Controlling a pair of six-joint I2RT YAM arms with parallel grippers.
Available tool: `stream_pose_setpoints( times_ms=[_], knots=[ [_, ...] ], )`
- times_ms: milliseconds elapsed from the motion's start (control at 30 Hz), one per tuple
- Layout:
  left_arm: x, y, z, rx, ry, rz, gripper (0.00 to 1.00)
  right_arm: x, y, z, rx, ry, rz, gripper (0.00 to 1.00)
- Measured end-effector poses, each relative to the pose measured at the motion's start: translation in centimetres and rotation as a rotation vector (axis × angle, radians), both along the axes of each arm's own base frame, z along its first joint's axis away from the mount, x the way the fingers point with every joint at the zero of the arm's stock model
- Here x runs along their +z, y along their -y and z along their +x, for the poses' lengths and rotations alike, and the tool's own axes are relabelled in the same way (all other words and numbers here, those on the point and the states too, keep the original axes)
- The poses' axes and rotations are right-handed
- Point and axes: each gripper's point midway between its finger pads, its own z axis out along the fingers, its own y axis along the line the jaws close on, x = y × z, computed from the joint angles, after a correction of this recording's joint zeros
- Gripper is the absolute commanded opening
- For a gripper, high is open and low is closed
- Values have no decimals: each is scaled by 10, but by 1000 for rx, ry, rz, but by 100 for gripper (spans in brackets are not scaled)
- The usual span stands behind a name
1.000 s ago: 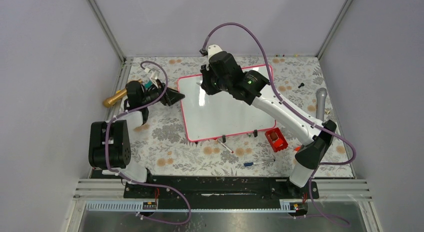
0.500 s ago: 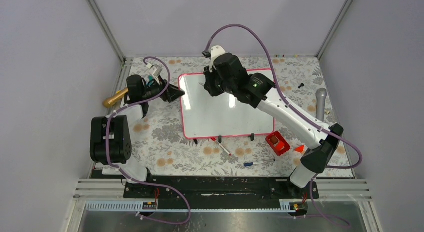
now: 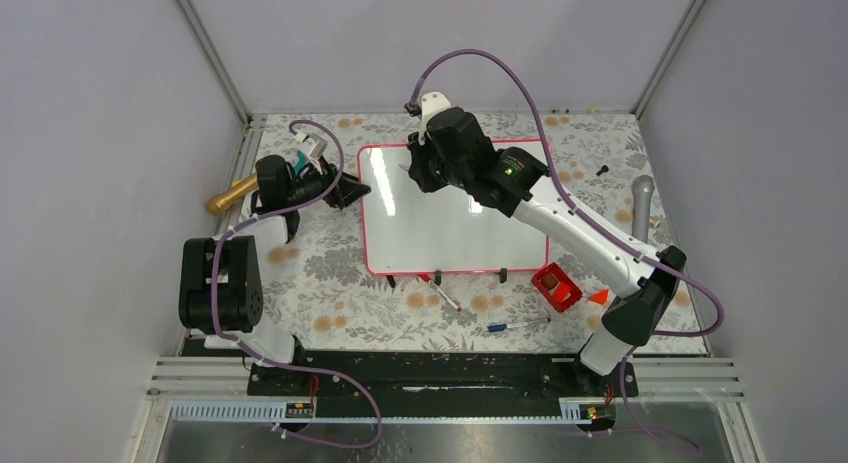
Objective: Write a sentence on the whiteboard
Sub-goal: Move the whiteboard to the center of the board, then hold the whiteboard on the whiteboard stand.
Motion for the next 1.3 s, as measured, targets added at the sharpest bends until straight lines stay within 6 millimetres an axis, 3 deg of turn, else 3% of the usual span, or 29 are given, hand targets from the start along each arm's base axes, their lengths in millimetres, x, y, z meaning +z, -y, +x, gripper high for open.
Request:
stream_pose_setpoints(
  times_ms=[633,967,1200,1300],
  knots=[
    [1,8,2,-98,-30,-17,52,3,-2,2,-7,5,16,0],
    [-1,10,-2,-136,-52,-34,42,-1,-7,4,-5,-6,17,0],
    [0,11,-4,-151,-52,-38,27,-13,-24,19,-17,-24,11,0],
    [1,12,-7,-166,-54,-44,25,-19,-32,25,-20,-33,10,0]
  ],
)
